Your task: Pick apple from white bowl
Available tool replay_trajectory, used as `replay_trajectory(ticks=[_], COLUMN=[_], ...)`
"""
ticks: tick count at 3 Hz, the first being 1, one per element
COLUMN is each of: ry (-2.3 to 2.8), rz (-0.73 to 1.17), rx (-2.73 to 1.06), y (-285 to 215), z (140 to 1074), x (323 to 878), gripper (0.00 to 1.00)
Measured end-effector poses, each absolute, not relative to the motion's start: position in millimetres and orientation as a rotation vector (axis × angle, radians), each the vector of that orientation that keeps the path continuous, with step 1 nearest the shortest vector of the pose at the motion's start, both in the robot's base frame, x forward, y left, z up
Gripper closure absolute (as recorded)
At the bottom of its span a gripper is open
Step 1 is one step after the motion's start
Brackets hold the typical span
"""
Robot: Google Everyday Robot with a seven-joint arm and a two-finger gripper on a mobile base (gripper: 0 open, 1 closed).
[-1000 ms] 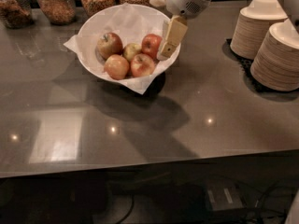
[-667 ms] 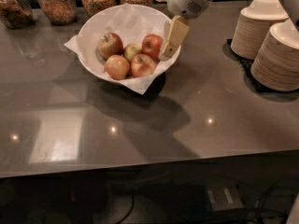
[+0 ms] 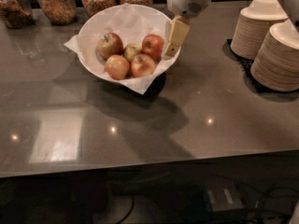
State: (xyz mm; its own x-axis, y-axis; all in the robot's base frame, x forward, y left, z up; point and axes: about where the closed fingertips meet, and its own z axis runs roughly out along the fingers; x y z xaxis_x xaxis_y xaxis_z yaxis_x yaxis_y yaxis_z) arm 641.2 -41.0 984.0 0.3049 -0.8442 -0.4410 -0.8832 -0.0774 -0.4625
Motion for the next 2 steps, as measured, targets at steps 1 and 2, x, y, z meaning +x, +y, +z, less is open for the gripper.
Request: replay_trajectory(ticks=[1, 2], ry=[1.466, 1.413], rz=[-0.003, -0.045], rx=[-2.003, -2.090], y=[-45.7, -46.3], z=[984.6, 981.3], x=[652.6, 664.0], gripper=[0.07, 0.19])
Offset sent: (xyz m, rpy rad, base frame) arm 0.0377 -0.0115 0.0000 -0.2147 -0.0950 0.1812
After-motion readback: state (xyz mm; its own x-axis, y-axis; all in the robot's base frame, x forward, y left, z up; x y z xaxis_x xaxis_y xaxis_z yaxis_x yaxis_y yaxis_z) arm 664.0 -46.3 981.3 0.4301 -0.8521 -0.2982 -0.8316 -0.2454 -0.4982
